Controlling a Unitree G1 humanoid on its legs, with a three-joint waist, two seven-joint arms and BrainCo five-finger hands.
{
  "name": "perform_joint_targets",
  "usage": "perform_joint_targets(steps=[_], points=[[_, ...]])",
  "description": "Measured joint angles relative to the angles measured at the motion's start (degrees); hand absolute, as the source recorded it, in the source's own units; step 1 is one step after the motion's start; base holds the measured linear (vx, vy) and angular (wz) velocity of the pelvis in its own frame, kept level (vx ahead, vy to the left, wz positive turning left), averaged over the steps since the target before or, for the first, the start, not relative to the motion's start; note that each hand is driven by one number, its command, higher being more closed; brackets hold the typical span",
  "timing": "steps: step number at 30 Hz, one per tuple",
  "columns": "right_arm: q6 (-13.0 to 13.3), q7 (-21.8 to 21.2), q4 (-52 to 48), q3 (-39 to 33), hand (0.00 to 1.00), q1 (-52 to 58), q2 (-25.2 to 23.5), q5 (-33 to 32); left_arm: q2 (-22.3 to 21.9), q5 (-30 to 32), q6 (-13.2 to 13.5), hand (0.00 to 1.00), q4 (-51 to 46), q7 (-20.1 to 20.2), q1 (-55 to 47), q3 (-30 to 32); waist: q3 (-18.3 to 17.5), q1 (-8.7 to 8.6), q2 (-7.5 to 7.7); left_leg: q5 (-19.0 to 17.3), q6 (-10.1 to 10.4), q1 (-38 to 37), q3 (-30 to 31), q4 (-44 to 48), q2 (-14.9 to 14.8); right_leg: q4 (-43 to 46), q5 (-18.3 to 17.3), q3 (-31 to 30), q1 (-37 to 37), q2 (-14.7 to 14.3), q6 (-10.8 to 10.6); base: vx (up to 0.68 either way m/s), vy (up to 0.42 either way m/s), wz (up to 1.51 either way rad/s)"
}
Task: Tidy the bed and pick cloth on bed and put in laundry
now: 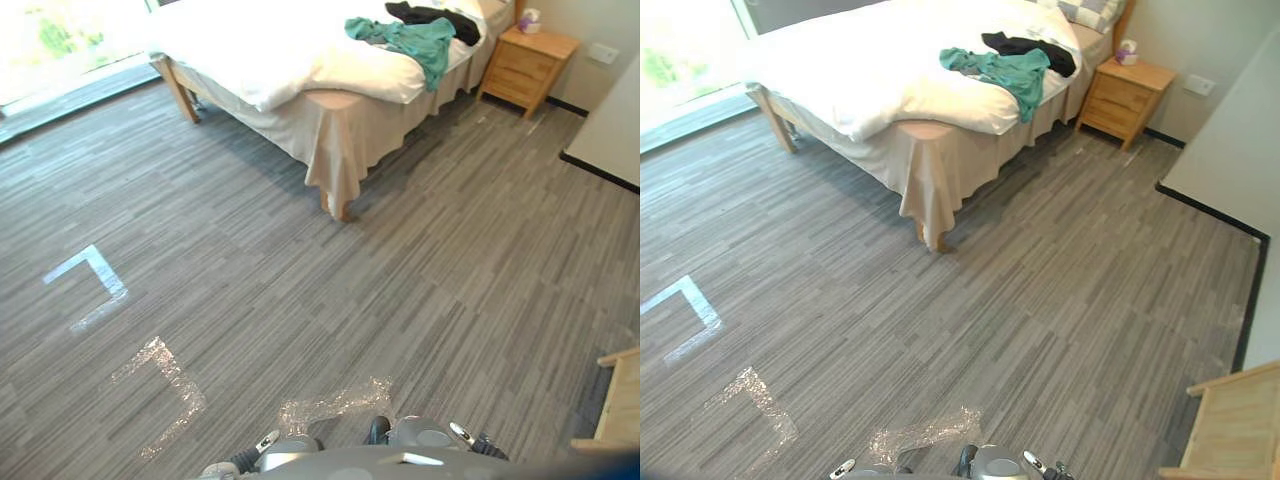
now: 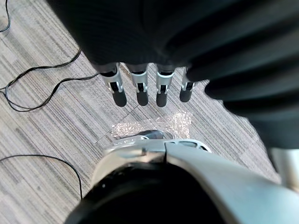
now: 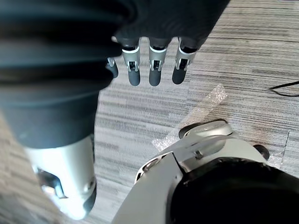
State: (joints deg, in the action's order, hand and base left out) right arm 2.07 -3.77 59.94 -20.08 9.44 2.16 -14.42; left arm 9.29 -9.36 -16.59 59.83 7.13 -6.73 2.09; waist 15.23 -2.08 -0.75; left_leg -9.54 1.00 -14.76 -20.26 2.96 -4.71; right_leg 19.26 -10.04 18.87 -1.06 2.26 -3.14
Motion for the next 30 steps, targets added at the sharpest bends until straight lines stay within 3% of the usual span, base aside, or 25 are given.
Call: perform_joint_targets(steps=[2, 4, 6, 7, 9, 11, 12, 13, 15, 17, 19, 21, 22, 23, 24, 25, 26, 30], points=[[1.1, -0.4, -2.5, 0.1, 0.0, 2.4, -1.1, 0.0, -0.2, 0.7, 0.9, 0.0, -0.1, 0.1, -1.0, 1.5, -0.1, 0.32, 0.15, -3.2, 2.0, -0.9, -3.2, 3.3, -2.1, 3.1, 0.0, 3.9, -2.9, 3.6, 0.9, -0.01, 0.041, -0.68], [1.7, -0.8, -4.2, 0.0, 0.0, 4.1, -2.0, 0.0, -0.1, 2.3, 1.3, 0.0, -0.2, 0.1, -0.8, 2.8, -0.8, 0.62, 1.26, -6.2, 4.1, -1.5, -4.5, 6.1, -2.8, 4.0, 0.5, 4.0, -5.0, 6.2, 1.5, 0.13, -0.121, -0.55], [1.9, -0.8, -4.5, -0.6, 0.0, 5.5, -2.3, 0.0, -0.3, 3.4, 1.9, 0.0, -0.4, 0.3, -0.8, 3.8, -1.3, 0.56, 1.38, -9.4, 5.1, -1.2, -5.7, 9.4, -4.3, 6.0, 0.3, 3.7, -6.6, 8.0, 2.6, 0.24, -0.216, -0.41], [1.6, -1.4, -4.5, -1.5, 0.0, 5.8, -1.9, 0.4, -1.2, 3.4, 2.0, 0.0, -0.5, 0.5, -0.7, 5.6, -2.0, 0.54, 0.51, -11.0, 6.2, -0.8, -6.2, 11.1, -6.1, 8.4, -0.7, 4.1, -7.8, 7.4, 4.1, 0.32, -0.25, -0.26], [1.1, -2.3, -4.8, -3.0, 0.0, 6.0, -1.6, 2.7, -2.7, 3.1, 2.4, 0.0, -0.6, 1.0, -1.1, 7.9, -4.4, -0.24, -1.02, -11.3, 4.8, 0.7, -6.7, 14.2, -9.1, 9.0, -4.6, 5.3, -8.6, 5.0, 5.0, 0.39, -0.242, -0.07], [1.2, -2.8, -3.7, -3.8, 0.0, 4.8, -0.4, 6.9, -2.3, 1.4, 4.8, 0.0, -1.3, 1.1, 0.3, 9.5, -4.7, -0.34, -1.69, -6.0, 1.8, 10.1, -1.9, 33.9, -14.2, 7.2, -6.6, 5.0, -7.4, 2.9, 7.1, 0.5, -0.273, -0.18], [1.3, -3.1, -3.2, -3.7, 0.0, 3.6, 0.5, 7.5, -2.8, -0.9, 6.3, 0.0, -1.8, 1.1, 0.2, 9.9, -4.3, 0.2, -2.15, -4.5, 2.4, 14.7, 2.1, 44.2, -16.0, 4.6, -6.5, 4.0, -4.7, 0.9, 8.2, 0.46, -0.252, -0.36], [1.3, -3.3, -2.6, -3.7, 0.0, 2.7, 0.8, 7.9, -3.1, -1.9, 7.1, 0.0, -1.9, 1.1, 0.0, 9.9, -4.2, 0.33, -2.57, -4.9, 2.9, 16.3, 4.1, 48.0, -16.3, 3.4, -6.5, 3.6, -3.1, 0.1, 8.5, 0.5, -0.187, -0.47], [1.5, -4.1, -1.3, -3.8, 0.0, -0.3, 1.6, 9.3, -3.8, -5.0, 9.0, 0.0, -2.1, 1.2, 0.6, 10.3, -4.0, 1.39, -2.91, -5.8, 3.8, 22.2, 10.7, 56.9, -13.7, -1.9, -6.7, 0.8, 4.6, -1.8, 8.8, 0.51, -0.12, -0.55], [1.8, -5.2, -0.9, -3.8, 0.0, -1.8, 2.4, 9.6, -4.3, -6.4, 9.8, 0.0, -3.0, 1.9, 0.8, 10.5, -3.9, 2.87, -2.45, -6.5, 3.5, 26.8, 11.4, 56.4, -10.8, -5.3, -6.5, -1.8, 9.0, -2.1, 8.7, 0.5, -0.039, -0.88], [2.2, -5.4, -0.8, -4.0, 0.0, -3.6, 2.1, 9.6, -4.6, -7.5, 9.9, 0.0, -3.8, 2.6, 0.9, 11.7, -3.4, 3.74, -1.8, -7.2, 2.4, 31.0, 10.1, 52.6, -7.9, -8.0, -6.4, -4.3, 13.3, -1.6, 8.5, 0.53, 0.05, -0.97], [3.3, -6.9, -1.9, -4.0, 0.0, -4.0, 0.5, 9.6, -4.6, -7.5, 10.2, 0.0, -4.5, 2.6, 0.9, 12.5, -2.4, 4.86, -0.25, -5.7, 1.4, 33.7, 5.5, 39.3, -4.0, -10.0, -6.4, -6.2, 18.4, 0.9, 8.3, 0.63, 0.152, -0.87], [3.4, -7.3, -2.1, -4.0, 0.0, -3.9, 0.4, 9.6, -4.6, -7.4, 10.4, 0.0, -4.5, 2.6, 0.9, 12.5, -2.4, 4.93, -0.21, -3.7, 1.2, 33.8, 4.4, 34.7, -3.3, -10.4, -6.5, -6.2, 19.5, 1.4, 7.4, 0.68, 0.214, -0.88], [3.7, -7.9, -3.4, -3.9, 0.0, -3.7, 0.1, 9.7, -5.2, -7.4, 10.8, 0.0, -4.5, 2.5, 0.0, 12.4, -2.7, 5.08, -0.94, 3.1, 0.4, 33.5, 1.9, 23.4, -2.4, -11.4, -7.3, -6.3, 21.7, 1.4, 4.5, 0.58, 0.234, -0.66], [4.4, -8.7, -4.6, -3.9, 0.0, -2.3, 0.1, 9.8, -6.2, -7.4, 10.8, 0.0, -4.5, 2.4, -0.7, 12.1, -3.3, 5.08, -3.37, 9.9, -3.3, 33.7, 1.0, 15.3, -2.6, -11.8, -9.0, -6.6, 24.1, -0.1, 1.7, 0.58, 0.234, -0.58], [4.4, -8.7, -3.9, -4.0, 0.0, -2.3, -0.4, 9.9, -6.0, -7.5, 11.1, 0.0, -4.3, 2.5, -0.7, 12.5, -3.3, 5.22, -3.25, 13.3, -7.9, 33.2, 1.4, 16.2, -2.2, -11.9, -9.9, -6.8, 25.6, 0.6, 0.3, 0.57, 0.293, -0.03], [4.4, -9.3, -3.2, -3.7, 0.0, -2.6, -1.6, 10.4, -4.2, -6.9, 11.2, 0.0, -4.4, 2.3, 0.0, 12.1, -3.5, 4.76, -0.44, 10.4, -7.1, 32.5, 0.0, 16.9, 0.5, -11.6, -8.9, -6.2, 26.3, 3.4, 0.1, 0.42, 0.245, 0.14], [3.5, -9.8, -3.2, -4.3, 0.0, -3.8, -2.0, 11.3, -4.1, -6.9, 11.0, 0.0, -4.3, 2.1, 1.2, 11.3, -3.9, 6.25, 0.23, 4.9, -7.5, 30.7, -0.5, 17.3, 4.1, -9.4, -1.3, -8.5, 26.0, 6.7, 1.3, 0.48, 0.322, 0.08]])
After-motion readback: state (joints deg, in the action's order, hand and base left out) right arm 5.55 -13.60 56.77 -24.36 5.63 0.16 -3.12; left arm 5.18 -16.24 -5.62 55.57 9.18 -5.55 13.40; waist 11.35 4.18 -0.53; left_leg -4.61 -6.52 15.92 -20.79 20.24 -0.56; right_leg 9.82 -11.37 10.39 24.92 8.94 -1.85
